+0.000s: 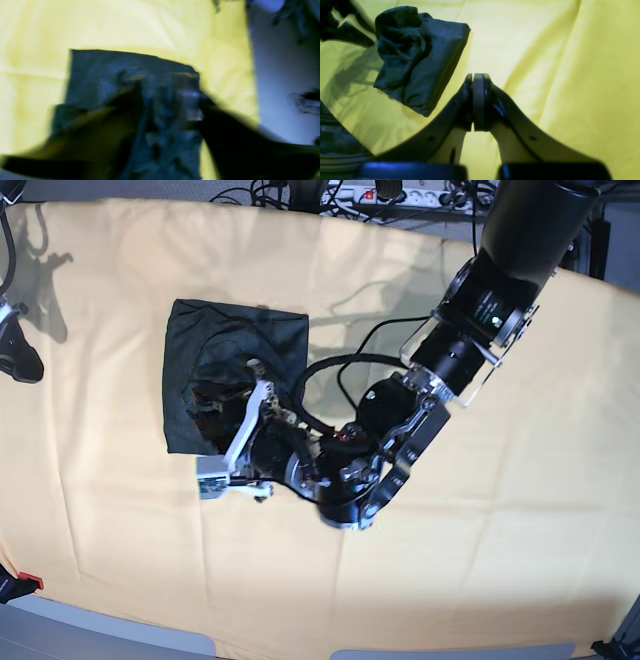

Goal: Fold the T-shirt properly
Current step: 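Reach the left gripper to the folded bundle and grasp its edge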

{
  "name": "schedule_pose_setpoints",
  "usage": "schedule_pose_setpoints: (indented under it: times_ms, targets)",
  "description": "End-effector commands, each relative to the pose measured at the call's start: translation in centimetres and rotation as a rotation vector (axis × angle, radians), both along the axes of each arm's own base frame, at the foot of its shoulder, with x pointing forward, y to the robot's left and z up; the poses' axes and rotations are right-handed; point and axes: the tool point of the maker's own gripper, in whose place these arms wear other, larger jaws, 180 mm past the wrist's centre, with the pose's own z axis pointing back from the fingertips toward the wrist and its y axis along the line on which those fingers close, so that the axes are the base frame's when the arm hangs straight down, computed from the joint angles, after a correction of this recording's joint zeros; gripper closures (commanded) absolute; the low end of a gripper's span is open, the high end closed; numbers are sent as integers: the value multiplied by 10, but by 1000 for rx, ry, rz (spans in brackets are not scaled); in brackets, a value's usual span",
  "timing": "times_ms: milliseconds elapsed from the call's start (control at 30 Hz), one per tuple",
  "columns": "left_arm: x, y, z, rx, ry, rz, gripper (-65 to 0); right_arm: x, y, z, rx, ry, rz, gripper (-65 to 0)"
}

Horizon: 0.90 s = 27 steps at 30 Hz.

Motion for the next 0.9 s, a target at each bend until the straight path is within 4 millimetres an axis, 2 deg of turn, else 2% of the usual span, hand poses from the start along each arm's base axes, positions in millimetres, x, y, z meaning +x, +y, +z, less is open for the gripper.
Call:
schedule_pose_setpoints:
  times_ms: [0, 167, 333, 433, 567, 633, 867]
  targets:
    - [6, -9, 24, -36, -56, -23, -384, 5, -1, 16, -12, -54, 11, -56]
    - [13, 5, 23, 91, -104, -58, -398, 5, -1, 17, -12, -55, 11, -61]
    - [12, 11, 20, 117, -97, -69, -293, 5, -1, 17, -12, -55, 11, -61]
    - [3, 11, 9, 157, -93, -103, -284, 5, -1, 16, -12, -54, 11, -61]
    - [-17, 12, -16, 253, -92, -186, -285, 5, -1, 17, -12, -55, 11, -61]
    - [-21, 13, -26, 296, -110, -206, -285, 5, -1, 17, -12, -54, 11, -61]
    - [-3, 9, -30, 302, -220, -152, -285, 5, -1, 17, -12, -55, 11, -60]
